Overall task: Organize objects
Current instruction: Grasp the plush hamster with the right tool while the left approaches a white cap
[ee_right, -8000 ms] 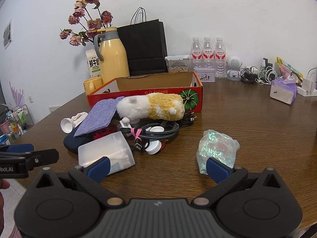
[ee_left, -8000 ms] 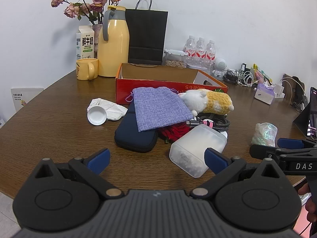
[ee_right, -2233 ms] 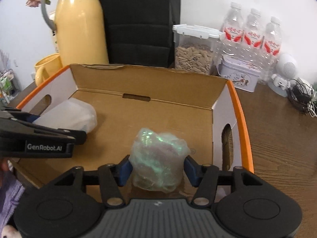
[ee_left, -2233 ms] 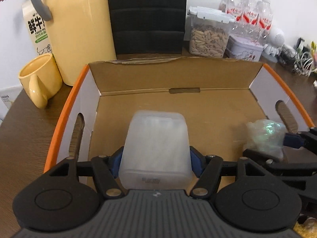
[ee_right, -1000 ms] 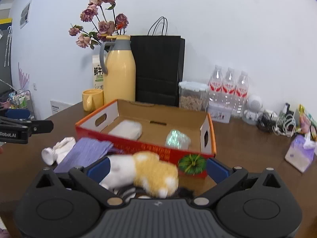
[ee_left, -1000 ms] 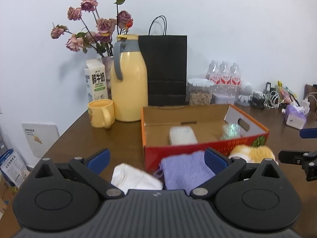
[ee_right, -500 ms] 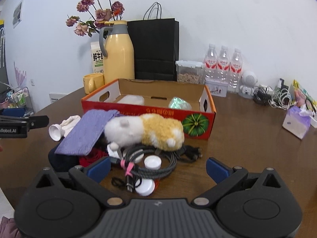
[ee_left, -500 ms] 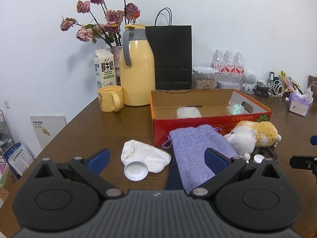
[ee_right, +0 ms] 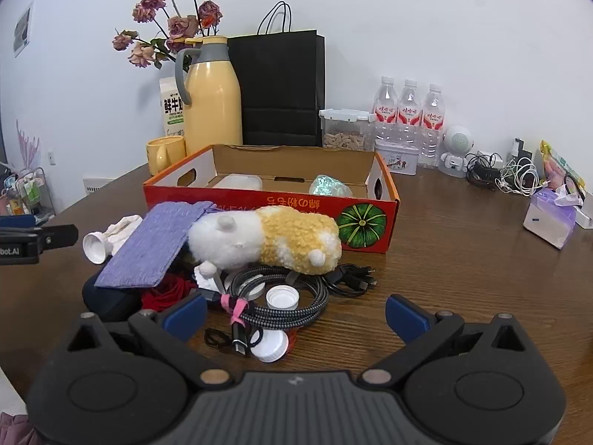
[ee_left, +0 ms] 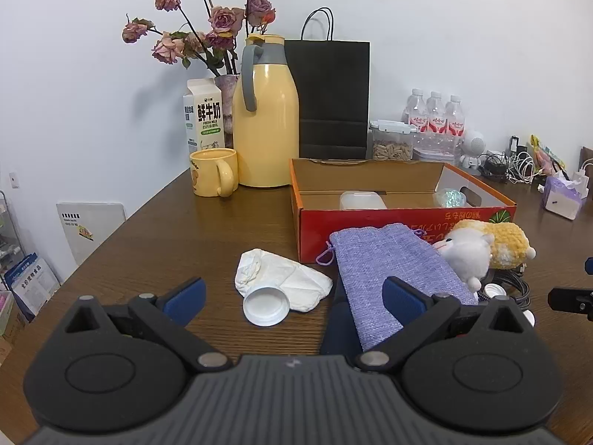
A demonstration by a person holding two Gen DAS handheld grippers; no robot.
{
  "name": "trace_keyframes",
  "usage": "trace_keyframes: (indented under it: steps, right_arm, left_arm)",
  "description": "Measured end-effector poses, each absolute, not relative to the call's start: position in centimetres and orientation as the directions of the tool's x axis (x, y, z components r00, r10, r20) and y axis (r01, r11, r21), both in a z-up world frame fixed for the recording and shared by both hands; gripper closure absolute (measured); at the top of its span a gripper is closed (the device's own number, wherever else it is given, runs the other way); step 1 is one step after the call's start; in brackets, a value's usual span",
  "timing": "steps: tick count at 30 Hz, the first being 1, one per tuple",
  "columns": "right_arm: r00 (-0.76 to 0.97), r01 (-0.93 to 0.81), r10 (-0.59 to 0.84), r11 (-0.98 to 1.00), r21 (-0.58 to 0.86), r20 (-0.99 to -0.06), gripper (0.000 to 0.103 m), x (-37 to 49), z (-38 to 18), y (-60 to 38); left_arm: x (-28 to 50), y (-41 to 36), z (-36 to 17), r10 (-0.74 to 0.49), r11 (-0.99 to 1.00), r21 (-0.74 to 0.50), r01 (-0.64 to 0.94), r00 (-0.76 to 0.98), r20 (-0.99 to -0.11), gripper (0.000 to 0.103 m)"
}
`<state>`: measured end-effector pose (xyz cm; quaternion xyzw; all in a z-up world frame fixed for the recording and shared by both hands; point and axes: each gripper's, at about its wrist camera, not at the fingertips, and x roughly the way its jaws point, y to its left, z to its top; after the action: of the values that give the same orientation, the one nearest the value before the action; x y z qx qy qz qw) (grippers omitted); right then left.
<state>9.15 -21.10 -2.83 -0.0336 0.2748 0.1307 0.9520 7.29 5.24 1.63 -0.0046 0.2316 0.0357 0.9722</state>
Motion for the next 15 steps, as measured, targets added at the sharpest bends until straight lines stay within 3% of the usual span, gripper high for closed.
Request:
trace_keyframes:
  steps: [15]
  right_arm:
    - [0.831,-0.262,0.232,0.965,0.012,-0.505,0.000,11.9,-3.5,-20.2]
  left_arm:
    - [7.5,7.5,1.0,0.105,0.991,-0.029,-0.133,0.880,-0.464,0.000]
